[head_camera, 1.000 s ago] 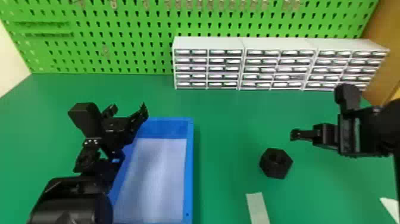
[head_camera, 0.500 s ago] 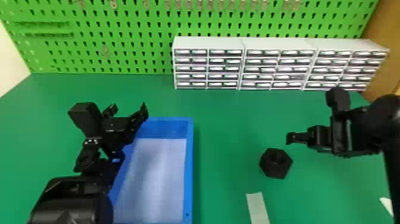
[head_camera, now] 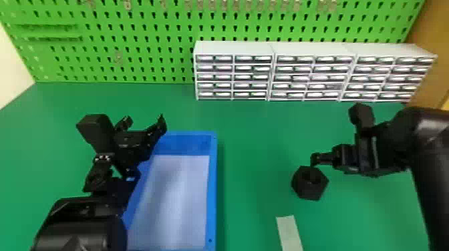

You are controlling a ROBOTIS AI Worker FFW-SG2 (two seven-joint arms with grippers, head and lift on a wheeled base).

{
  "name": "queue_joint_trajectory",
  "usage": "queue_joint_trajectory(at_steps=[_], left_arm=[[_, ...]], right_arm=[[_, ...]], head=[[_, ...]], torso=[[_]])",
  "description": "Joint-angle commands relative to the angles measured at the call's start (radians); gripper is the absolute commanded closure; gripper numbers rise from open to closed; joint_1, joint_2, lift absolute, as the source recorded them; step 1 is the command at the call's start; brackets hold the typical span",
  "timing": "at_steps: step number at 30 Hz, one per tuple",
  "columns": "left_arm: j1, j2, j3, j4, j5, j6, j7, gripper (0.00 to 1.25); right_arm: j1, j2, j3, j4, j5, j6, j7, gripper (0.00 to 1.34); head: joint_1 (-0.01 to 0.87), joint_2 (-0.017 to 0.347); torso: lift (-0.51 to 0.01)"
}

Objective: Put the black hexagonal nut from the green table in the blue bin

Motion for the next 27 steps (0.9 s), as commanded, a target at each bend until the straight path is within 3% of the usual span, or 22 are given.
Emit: queue_joint_trajectory(at_steps=[1, 10, 27], left_arm=[[-0.001, 0.0, -0.002, 0.0, 0.0, 0.0, 0.0, 0.32], [-0.001, 0.0, -0.004, 0.002, 0.002, 0.0, 0.0, 0.32], [-0.002, 0.0, -0.004, 0.003, 0.003, -0.002, 0.0, 0.32]], right_arm=[[-0.005, 0.005, 0.01, 0.035, -0.002, -0.018, 0.0, 0.09], [0.0, 0.022, 0.004, 0.059, 0.032, -0.029, 0.0, 0.08], [0.024, 0.024, -0.013, 0.116, 0.041, -0.069, 0.0, 0.08]], head=[[0.686, 0.051], [0.686, 0.051], [0.686, 0.051]], torso=[[-0.097], [-0.097], [-0.097]])
